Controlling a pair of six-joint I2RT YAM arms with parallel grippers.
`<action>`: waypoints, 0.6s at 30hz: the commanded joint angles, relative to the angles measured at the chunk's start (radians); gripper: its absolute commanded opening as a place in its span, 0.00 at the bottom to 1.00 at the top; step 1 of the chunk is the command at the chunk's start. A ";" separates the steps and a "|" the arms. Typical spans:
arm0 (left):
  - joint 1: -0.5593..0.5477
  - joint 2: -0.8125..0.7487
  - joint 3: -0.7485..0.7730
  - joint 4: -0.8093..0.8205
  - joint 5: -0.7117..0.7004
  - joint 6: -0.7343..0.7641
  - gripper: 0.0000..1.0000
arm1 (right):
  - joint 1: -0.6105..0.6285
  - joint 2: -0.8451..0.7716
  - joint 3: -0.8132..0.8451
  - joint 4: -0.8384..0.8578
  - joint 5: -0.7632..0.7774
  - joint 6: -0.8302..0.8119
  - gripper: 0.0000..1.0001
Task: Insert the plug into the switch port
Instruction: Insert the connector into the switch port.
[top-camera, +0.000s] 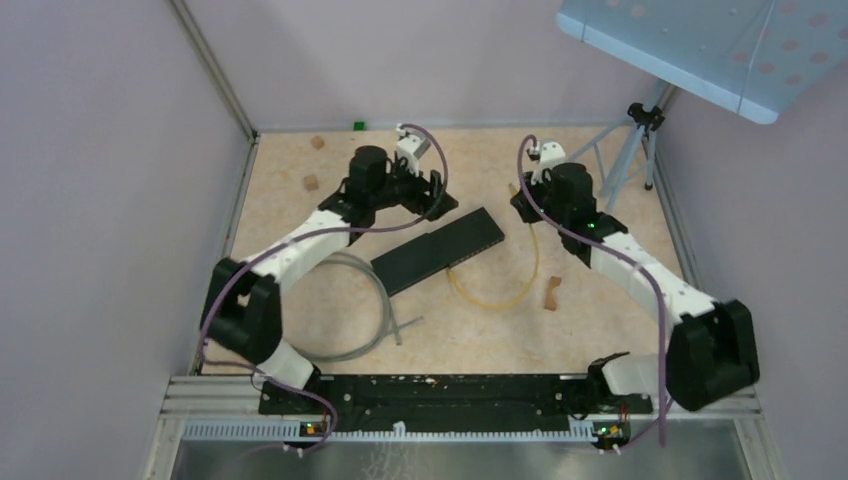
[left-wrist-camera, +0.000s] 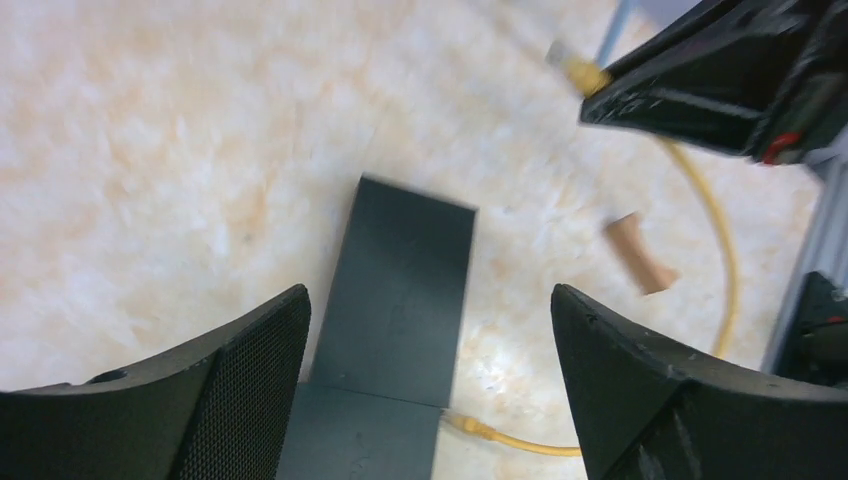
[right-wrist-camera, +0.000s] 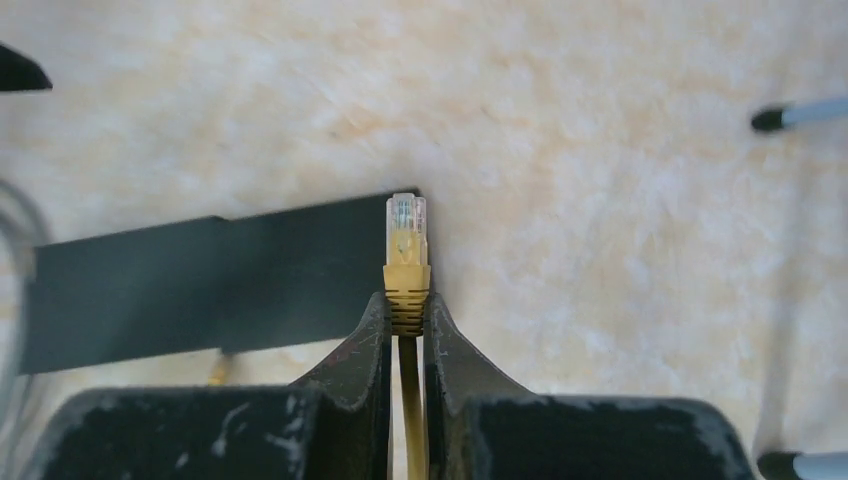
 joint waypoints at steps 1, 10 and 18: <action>0.000 -0.331 -0.114 0.143 0.017 -0.011 0.95 | 0.003 -0.259 -0.105 0.180 -0.242 -0.041 0.00; -0.089 -0.753 -0.338 0.375 0.409 0.040 0.95 | 0.016 -0.541 -0.196 0.492 -0.906 -0.037 0.00; -0.398 -0.775 -0.300 0.291 0.249 0.148 0.85 | 0.192 -0.635 -0.243 0.548 -0.996 -0.188 0.00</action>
